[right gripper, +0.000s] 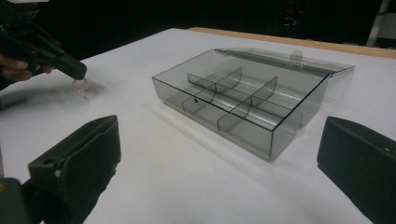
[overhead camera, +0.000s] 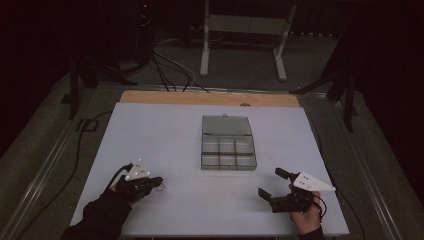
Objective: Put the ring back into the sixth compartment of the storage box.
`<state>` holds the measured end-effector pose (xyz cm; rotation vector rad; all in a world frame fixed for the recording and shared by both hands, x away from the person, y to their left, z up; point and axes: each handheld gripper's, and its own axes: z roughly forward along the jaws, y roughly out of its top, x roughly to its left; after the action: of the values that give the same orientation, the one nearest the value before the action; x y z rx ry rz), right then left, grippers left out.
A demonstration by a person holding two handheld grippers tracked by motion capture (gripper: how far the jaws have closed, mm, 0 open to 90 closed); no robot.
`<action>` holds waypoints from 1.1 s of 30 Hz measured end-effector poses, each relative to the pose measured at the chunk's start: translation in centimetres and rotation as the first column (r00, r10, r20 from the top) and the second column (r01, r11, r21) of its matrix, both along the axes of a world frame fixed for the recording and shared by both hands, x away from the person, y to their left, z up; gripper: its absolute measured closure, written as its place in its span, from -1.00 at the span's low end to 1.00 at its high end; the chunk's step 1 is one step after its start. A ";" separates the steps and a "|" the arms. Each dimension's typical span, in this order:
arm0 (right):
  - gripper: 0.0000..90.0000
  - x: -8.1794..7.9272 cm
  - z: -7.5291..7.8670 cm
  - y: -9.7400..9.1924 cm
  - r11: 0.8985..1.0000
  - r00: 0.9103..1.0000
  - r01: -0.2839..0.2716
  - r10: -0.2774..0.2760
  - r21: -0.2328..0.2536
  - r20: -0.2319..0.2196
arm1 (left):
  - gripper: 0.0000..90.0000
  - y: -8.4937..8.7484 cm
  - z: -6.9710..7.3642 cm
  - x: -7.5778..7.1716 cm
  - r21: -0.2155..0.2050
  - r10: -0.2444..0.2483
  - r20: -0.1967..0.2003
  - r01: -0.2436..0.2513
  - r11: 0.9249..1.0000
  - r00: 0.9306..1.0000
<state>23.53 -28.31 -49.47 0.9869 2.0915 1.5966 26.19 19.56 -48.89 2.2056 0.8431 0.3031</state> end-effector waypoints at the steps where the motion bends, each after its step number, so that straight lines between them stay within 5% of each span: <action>1: -1.00 0.0 0.0 0.0 1.000 1.000 0.000 0.000 0.000 0.000 | 1.00 -0.1 0.0 0.0 0.001 -0.002 0.001 0.002 1.000 1.000; 33: -1.00 0.0 0.0 0.0 1.000 1.000 0.001 -0.001 0.005 -0.003 | 1.00 -3.8 1.9 2.4 -0.032 -0.106 0.017 0.106 0.994 0.994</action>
<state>23.51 -28.36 -49.47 0.9922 2.0899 1.6012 28.63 15.73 -46.95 2.2060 0.7144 0.2529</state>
